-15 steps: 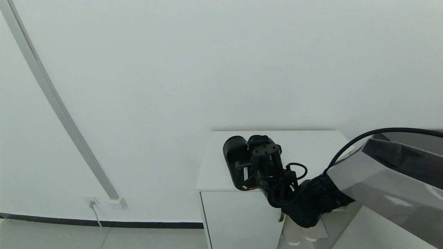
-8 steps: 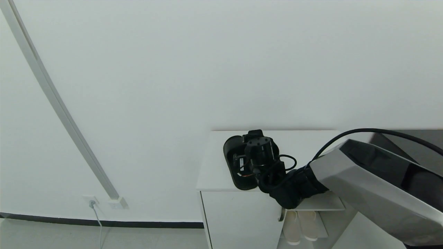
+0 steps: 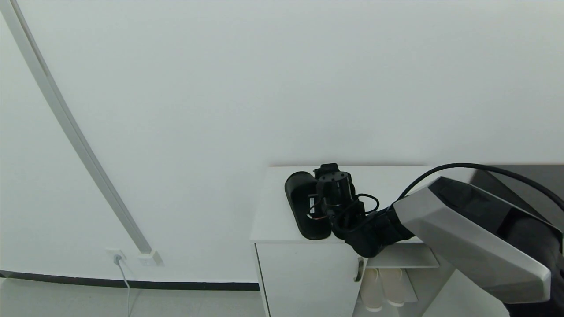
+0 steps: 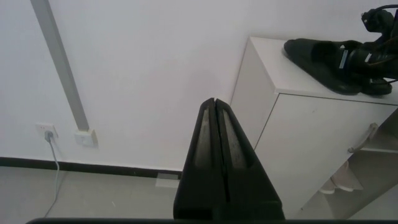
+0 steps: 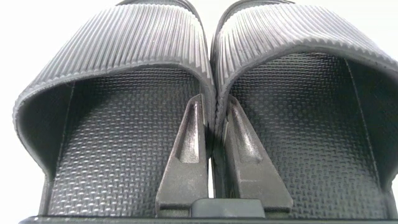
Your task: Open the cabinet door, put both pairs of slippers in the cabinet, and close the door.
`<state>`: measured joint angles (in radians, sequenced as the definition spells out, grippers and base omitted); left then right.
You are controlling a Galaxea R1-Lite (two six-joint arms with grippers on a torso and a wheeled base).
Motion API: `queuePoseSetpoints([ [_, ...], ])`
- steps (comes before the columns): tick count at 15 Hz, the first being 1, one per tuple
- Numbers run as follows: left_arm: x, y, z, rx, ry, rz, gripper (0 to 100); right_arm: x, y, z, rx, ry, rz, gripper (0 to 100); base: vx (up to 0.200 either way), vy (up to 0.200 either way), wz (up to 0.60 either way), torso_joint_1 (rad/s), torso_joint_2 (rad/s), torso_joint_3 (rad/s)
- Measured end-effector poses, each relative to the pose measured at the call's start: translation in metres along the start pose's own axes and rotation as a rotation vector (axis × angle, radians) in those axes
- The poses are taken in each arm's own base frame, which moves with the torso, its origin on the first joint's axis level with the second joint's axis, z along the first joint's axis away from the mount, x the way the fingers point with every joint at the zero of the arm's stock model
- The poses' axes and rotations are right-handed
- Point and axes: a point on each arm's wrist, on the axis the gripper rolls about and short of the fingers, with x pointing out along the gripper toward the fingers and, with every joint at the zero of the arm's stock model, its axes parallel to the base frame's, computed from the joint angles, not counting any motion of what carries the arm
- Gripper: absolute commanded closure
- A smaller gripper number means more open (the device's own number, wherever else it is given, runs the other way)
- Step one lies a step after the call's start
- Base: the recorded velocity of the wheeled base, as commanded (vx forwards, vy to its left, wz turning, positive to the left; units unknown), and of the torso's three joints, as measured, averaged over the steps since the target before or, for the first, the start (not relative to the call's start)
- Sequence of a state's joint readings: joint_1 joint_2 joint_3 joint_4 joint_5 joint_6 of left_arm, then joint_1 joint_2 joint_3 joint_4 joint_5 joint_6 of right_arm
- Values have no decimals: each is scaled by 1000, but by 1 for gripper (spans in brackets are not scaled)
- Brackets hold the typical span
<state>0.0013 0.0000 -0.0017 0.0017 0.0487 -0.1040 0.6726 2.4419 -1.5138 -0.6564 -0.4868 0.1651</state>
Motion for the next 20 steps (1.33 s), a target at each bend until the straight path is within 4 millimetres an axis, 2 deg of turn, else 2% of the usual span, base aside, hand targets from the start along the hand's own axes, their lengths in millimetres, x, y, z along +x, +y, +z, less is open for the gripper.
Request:
queuePoseSetpoints([
  [3, 0, 0, 0, 1, 0, 0, 100, -7, -2, 5, -3, -1, 5, 100, 0, 0, 0, 0, 0, 0],
  [5, 0, 0, 0, 2, 0, 0, 100, -26, -6, 12, -10, 14, 37, 100, 0, 0, 0, 0, 0, 0],
  [7, 0, 0, 0, 3, 0, -2, 100, -57, -16, 17, -26, 41, 92, 100, 0, 0, 0, 0, 0, 0],
  [12, 0, 0, 0, 10, 0, -3, 100, -160, -60, 23, -85, 96, 251, 100, 0, 0, 0, 0, 0, 0],
  [14, 0, 0, 0, 13, 0, -4, 100, -195, -78, 23, -91, 102, 295, 100, 0, 0, 0, 0, 0, 0],
  [17, 0, 0, 0, 10, 0, -4, 100, -218, -83, 29, -86, 75, 334, 100, 0, 0, 0, 0, 0, 0],
  [20, 0, 0, 0, 10, 0, -4, 100, -222, -76, 30, -90, 66, 365, 100, 0, 0, 0, 0, 0, 0],
])
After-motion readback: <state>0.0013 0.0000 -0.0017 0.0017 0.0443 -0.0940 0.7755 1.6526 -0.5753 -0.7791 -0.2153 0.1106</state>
